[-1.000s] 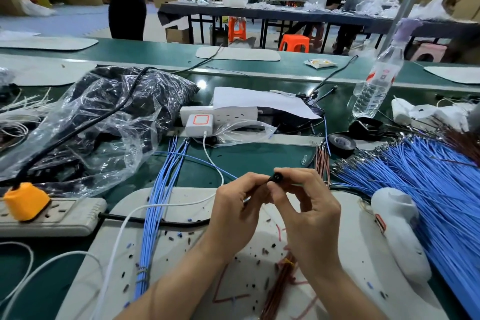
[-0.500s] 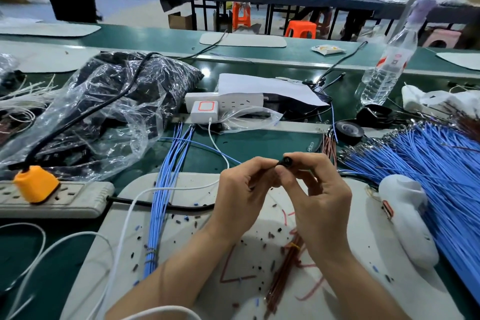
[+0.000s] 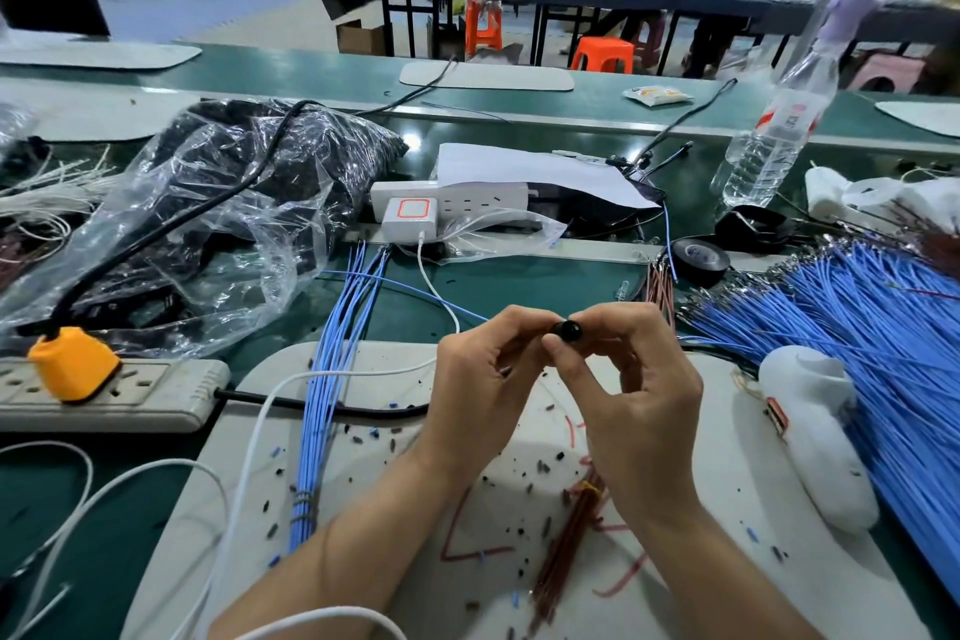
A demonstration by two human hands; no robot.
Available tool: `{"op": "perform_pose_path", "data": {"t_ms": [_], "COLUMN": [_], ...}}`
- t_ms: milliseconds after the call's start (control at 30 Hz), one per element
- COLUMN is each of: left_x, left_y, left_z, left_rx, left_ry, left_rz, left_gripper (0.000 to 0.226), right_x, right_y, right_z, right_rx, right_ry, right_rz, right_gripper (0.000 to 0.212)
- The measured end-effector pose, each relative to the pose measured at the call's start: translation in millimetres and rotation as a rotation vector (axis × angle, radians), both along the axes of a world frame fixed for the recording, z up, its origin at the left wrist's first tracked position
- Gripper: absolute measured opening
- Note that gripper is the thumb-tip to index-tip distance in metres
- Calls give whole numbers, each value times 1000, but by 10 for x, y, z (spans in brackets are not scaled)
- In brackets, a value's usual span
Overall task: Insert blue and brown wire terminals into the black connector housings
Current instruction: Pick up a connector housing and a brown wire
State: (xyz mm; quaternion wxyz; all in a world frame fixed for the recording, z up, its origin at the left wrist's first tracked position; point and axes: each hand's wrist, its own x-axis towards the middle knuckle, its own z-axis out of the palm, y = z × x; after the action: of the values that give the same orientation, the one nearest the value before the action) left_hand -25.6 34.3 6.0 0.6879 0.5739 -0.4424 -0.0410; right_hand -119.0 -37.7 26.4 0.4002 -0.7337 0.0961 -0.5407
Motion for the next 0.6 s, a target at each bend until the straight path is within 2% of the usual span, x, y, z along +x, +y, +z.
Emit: {"op": "perform_pose_path", "data": {"t_ms": [300,433,600], "left_x": [1,-7,-4], "left_y": [1,4,-9], "left_z": [-4,-12,-6], "left_rx": [-1,36,91], "left_ry": [16,63,29], "left_rz": [-5,-27,-28], "left_gripper": [12,7,7], "right_x": [-6,-26,-30], "right_y": [11,29,7], "right_z": [21,44,53], "right_rx": [-30,-52,-45], "right_ry": [-4,-12,5], "right_rz": [-9,-15,-32], "right_gripper": [22,21,23]}}
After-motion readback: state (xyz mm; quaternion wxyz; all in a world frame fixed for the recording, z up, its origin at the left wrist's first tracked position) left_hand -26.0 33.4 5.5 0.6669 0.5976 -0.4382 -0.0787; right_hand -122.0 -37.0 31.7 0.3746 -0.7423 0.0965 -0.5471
